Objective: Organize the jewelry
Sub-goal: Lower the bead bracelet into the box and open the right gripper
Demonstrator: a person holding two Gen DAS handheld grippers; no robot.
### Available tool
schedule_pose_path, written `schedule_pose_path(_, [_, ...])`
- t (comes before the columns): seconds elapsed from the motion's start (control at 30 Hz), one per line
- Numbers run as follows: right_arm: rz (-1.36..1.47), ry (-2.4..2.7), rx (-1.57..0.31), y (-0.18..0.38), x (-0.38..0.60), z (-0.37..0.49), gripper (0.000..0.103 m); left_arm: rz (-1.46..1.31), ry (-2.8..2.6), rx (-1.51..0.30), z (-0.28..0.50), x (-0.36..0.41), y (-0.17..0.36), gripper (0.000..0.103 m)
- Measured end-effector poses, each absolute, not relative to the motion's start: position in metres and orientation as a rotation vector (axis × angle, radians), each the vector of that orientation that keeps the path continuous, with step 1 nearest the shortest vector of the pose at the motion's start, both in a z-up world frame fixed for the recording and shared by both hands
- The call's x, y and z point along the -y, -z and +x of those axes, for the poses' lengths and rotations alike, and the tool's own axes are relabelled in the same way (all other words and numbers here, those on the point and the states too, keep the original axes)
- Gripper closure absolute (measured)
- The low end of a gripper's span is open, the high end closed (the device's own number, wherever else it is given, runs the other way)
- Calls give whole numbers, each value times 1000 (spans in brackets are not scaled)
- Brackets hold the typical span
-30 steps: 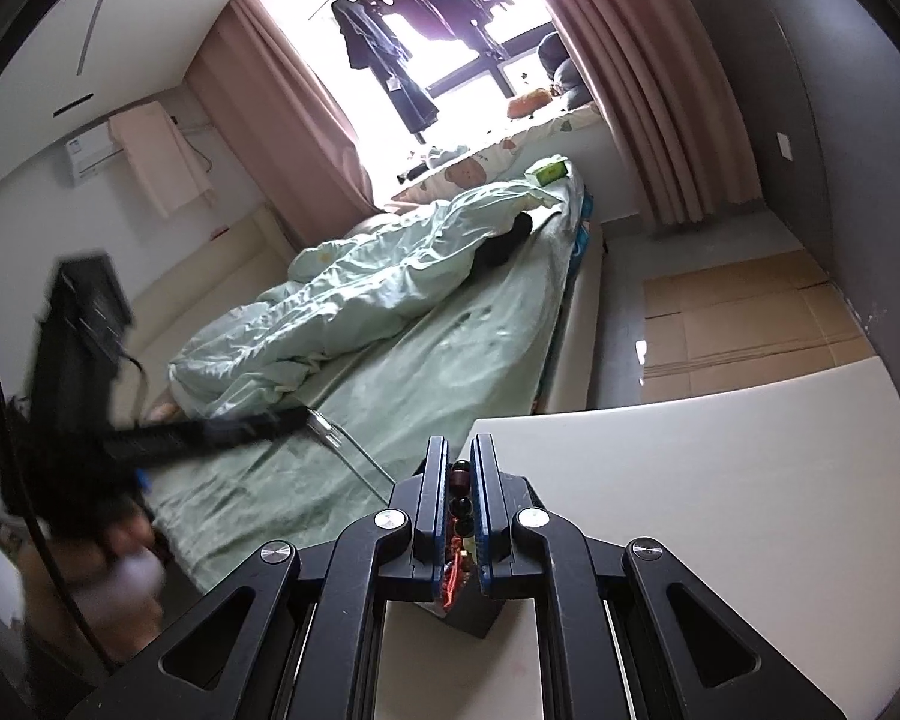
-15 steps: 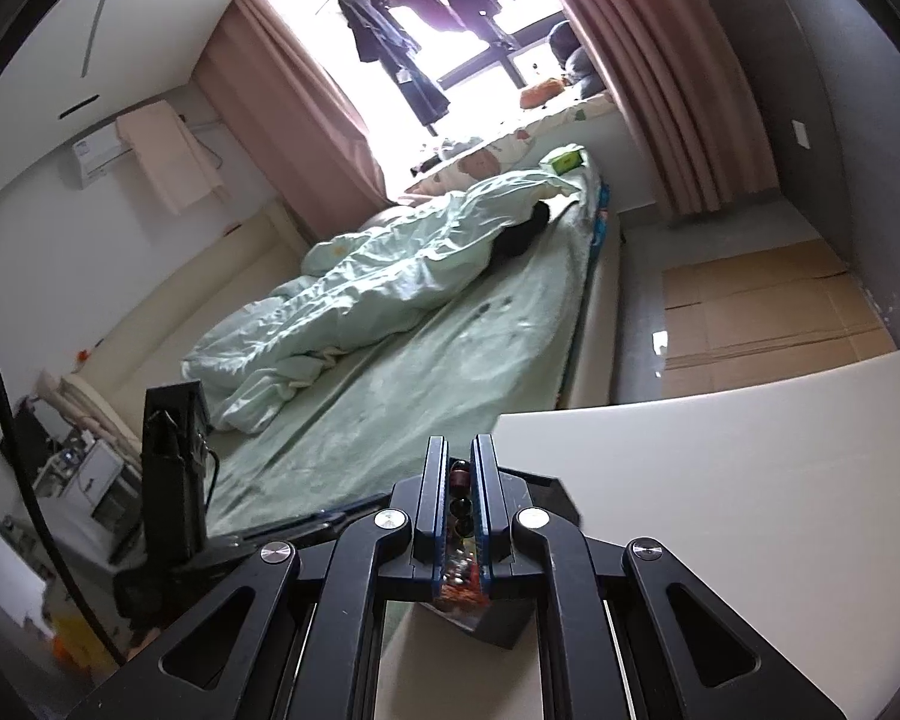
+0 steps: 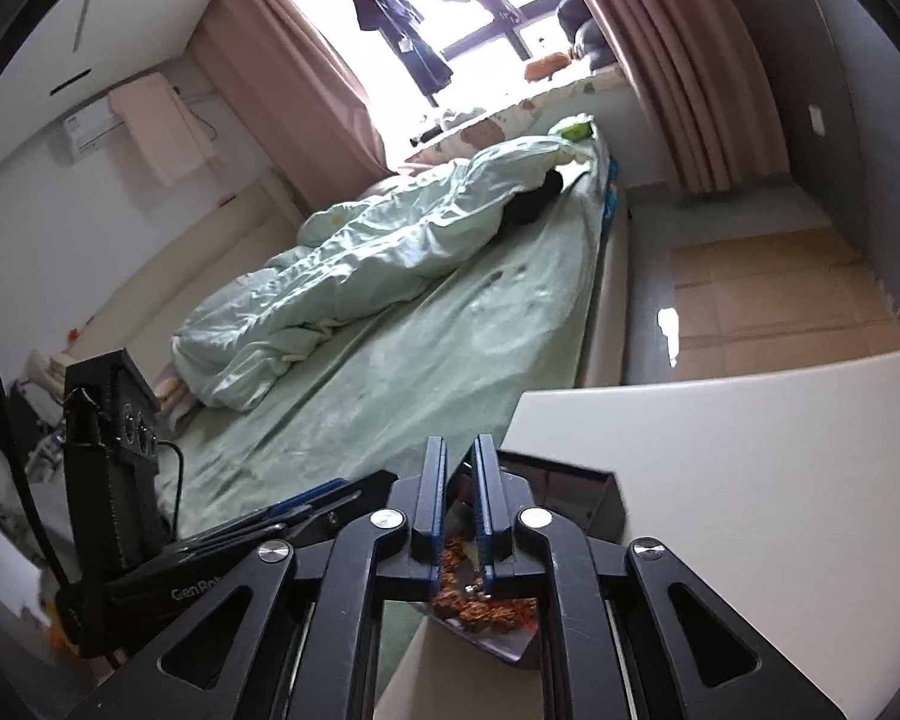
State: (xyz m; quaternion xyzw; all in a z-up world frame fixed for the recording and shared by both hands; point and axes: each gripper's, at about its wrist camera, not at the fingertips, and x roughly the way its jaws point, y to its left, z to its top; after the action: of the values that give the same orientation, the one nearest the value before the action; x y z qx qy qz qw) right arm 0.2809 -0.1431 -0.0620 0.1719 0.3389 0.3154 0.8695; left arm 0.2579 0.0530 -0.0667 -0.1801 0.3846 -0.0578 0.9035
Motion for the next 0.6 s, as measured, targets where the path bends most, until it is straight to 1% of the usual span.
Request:
schedule_pose_path(0.03, [381, -672, -719, 63, 144, 282, 65, -374, 117, -791, 257, -54, 66, 31])
schedule_pose_path(0.07, [397, -678, -716, 63, 145, 280, 55, -374, 114, -787, 256, -55, 66, 30])
schedule_pose_path(0.23, [414, -675, -713, 63, 154, 273, 55, -374, 96, -765, 250, -58, 62, 26])
schedule_pose_path(0.27, [417, -668, -717, 64, 156, 272, 55, -373, 89, -761, 249, -58, 61, 24])
schedule_pose_path(0.33, [423, -645, -740, 67, 163, 270, 55, -373, 80, -751, 246, -58, 60, 14])
schedule_pose_path(0.43, [421, -627, -762, 68, 173, 266, 54, -344, 89, -742, 240, -52, 54, 10])
schedule_pose_path(0.5, [413, -616, -785, 68, 176, 265, 42, -322, 97, -744, 235, -47, 51, 9])
schedule_pose_path(0.53, [404, -609, -794, 67, 178, 263, 34, -316, 106, -748, 232, -45, 49, 9])
schedule_pose_path(0.57, [391, -604, -800, 66, 180, 260, 30, -308, 115, -753, 228, -42, 47, 8])
schedule_pose_path(0.6, [383, -607, -805, 65, 181, 258, 30, -299, 120, -758, 226, -40, 46, 8])
